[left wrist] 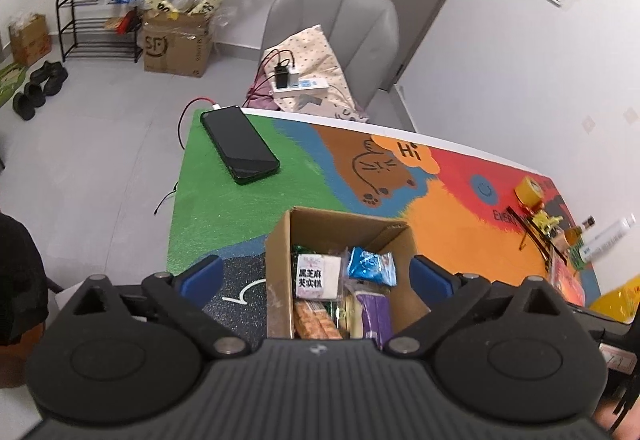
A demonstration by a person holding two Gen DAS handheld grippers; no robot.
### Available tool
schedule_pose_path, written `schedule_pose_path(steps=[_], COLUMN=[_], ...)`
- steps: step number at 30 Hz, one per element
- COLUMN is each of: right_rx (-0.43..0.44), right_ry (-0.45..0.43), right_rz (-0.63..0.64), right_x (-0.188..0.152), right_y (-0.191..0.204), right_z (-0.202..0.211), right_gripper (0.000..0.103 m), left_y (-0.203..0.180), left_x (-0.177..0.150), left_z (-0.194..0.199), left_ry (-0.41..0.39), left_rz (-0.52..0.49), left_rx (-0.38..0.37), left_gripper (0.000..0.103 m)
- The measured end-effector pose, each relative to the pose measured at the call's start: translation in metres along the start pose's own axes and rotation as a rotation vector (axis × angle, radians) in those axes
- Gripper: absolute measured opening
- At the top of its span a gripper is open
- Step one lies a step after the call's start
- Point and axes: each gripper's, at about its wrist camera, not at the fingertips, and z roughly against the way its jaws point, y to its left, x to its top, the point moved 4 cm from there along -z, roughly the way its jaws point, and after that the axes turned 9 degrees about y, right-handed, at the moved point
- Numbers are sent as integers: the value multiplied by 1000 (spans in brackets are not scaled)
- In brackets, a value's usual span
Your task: Organize snacks
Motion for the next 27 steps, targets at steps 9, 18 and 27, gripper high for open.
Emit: schedule_pose_path(steps=[9,18,27], right_rx=[-77,-148,-208], right_ry=[-78,-162,-217], right_rz=[-74,-155,-209], right_x=[-26,-58,-98], right_y=[-9,-20,-26], right_z=[43,82,113], right_gripper=[80,91,103], left_y=[-17,-26,-35], left_x=[-20,-46,-73], left_z=[24,43,54], left_ry=[-22,-42,-55], left_rz=[-139,-236,-314], left_rx=[-42,-86,-142], left_gripper=[99,103,103])
